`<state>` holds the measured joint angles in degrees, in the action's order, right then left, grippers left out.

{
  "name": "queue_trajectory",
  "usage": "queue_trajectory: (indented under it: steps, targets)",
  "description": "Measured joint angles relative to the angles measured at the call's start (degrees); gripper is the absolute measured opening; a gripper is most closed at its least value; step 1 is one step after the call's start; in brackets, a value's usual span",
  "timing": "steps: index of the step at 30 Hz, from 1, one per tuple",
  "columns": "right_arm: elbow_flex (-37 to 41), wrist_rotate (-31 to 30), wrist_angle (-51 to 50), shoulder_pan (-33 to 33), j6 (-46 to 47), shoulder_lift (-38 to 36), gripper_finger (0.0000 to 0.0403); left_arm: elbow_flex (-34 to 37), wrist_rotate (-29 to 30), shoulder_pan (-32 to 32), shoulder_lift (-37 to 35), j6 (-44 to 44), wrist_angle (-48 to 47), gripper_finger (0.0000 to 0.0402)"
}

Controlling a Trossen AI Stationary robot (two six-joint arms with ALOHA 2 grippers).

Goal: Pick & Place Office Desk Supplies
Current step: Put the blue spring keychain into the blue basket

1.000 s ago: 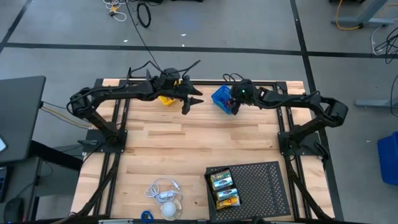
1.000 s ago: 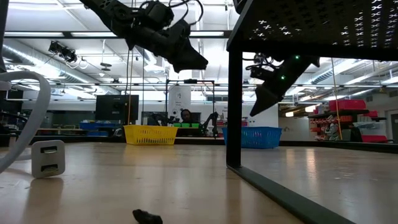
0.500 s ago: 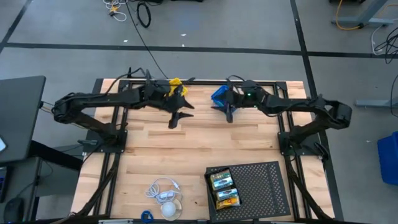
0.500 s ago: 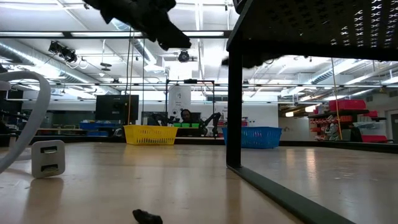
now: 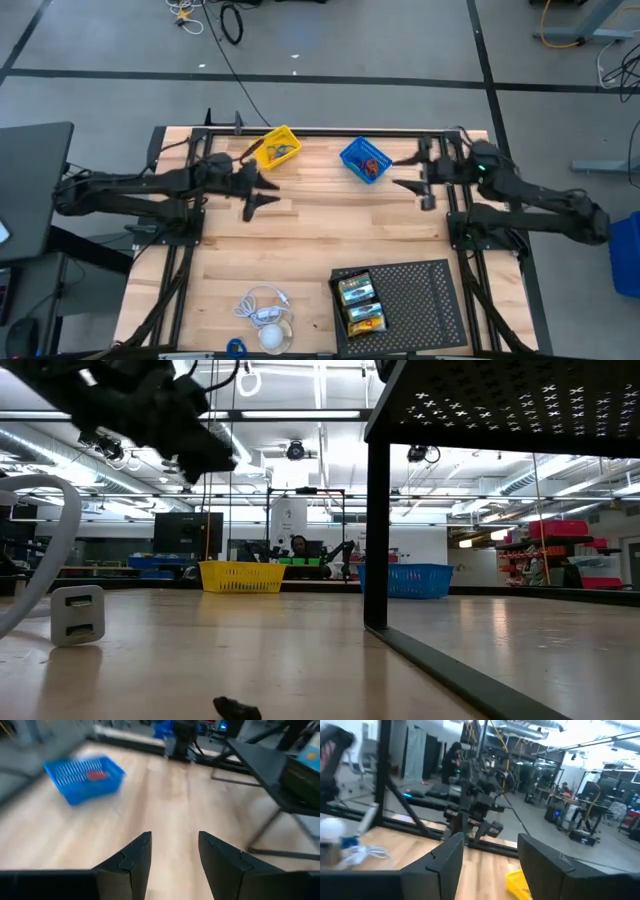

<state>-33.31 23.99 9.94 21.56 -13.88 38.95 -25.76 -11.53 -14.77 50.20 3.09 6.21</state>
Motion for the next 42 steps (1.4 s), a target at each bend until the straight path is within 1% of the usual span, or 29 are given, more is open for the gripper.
queue_trajectory:
  steps: [2,5,8,11,16,20,23,26,28,30,35,39,42]
  targets:
    - [2.86,-0.86,-1.50,-0.86,2.19,-5.21,0.0194,2.35,-0.49,2.36,-2.07,4.81,-1.61,0.0168]
    - [7.17,-4.89,-2.51,-2.31,6.02,-11.52,0.0194,4.66,-1.17,7.69,-3.65,11.75,-5.49,0.0167]
    - [10.63,-8.84,-3.64,-3.85,8.85,-15.36,0.0194,5.27,-0.66,15.18,-3.94,18.51,-9.46,0.0168]
    - [12.44,-11.70,-4.57,-5.29,10.07,-16.72,0.0194,5.27,1.34,24.13,-3.94,25.32,-10.64,0.0168]
    - [12.62,-14.24,-5.62,-7.84,10.22,-16.45,0.0194,5.25,8.60,39.92,-3.86,38.21,-10.87,0.0168]
    - [12.62,-16.28,-5.47,-9.27,9.74,-16.52,0.0194,5.25,15.35,52.77,-2.52,50.42,-10.57,0.0168]
    - [12.62,-17.26,-5.52,-9.59,8.94,-16.52,0.0194,5.25,20.12,61.01,0.74,60.27,-8.35,0.0168]
    - [12.62,-18.00,-5.51,-9.59,8.35,-16.50,0.0194,4.52,23.98,66.99,6.34,67.64,-3.04,0.0168]
    - [12.62,-18.35,-5.51,-9.59,7.75,-16.50,0.0194,2.22,25.26,69.48,11.31,70.55,-0.95,0.0168]
    - [12.62,-18.92,-5.53,-9.59,7.22,-16.50,0.0194,-1.22,25.33,70.81,16.89,72.21,-0.70,0.0168]
    - [12.62,-20.46,-5.51,-9.57,5.27,-16.50,0.0194,-10.68,22.48,71.46,30.60,72.76,-1.07,0.0168]
    - [12.62,-20.95,-5.51,-9.57,4.42,-16.50,0.0194,-16.06,20.27,71.46,38.38,74.36,-2.18,0.0168]
    - [12.62,-20.95,-5.53,-9.57,4.27,-16.50,0.0194,-18.84,18.72,71.97,42.28,75.82,-2.20,0.0168]
